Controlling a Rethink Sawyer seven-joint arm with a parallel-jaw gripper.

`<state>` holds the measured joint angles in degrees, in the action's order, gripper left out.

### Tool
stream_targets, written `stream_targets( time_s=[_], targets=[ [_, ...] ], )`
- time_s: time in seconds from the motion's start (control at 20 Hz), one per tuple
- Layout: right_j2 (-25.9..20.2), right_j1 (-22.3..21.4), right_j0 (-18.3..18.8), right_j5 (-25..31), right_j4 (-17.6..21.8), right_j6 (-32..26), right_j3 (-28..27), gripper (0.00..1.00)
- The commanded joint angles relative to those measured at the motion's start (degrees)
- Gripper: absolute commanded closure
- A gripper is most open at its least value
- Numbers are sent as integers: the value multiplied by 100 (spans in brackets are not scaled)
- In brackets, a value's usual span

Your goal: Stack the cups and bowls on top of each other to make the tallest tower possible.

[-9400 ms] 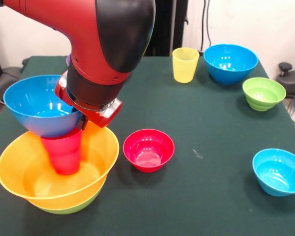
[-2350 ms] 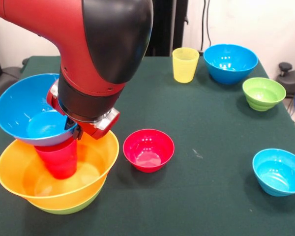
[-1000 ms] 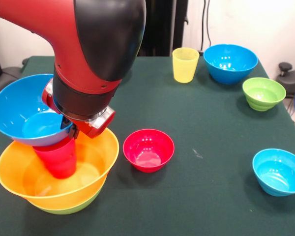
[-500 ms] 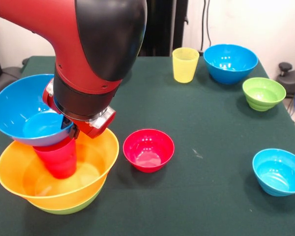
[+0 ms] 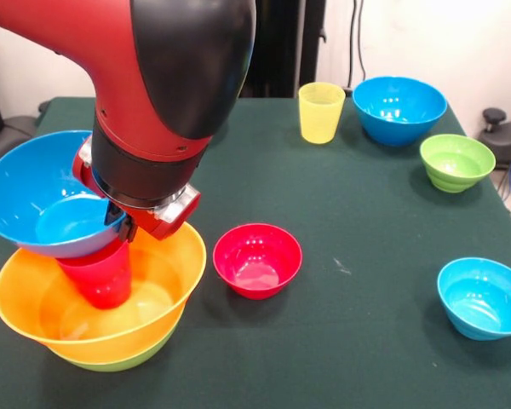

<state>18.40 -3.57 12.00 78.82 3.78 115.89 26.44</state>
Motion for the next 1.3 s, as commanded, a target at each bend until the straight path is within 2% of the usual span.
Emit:
stream_targets(
  time_s=[0.05,0.7,0.75,0.9,1.0,1.3],
  targets=[
    [-453,177,-68,238,12,-402,84,100],
    [-465,-11,-68,-84,81,-612,333,100],
    [-446,7,-73,-99,121,-686,287,0],
    [-408,58,-91,-2,202,-939,169,0],
    [-479,-5,-85,-170,121,-739,317,0],
    [-474,-16,-60,67,65,-715,206,0]
  ],
)
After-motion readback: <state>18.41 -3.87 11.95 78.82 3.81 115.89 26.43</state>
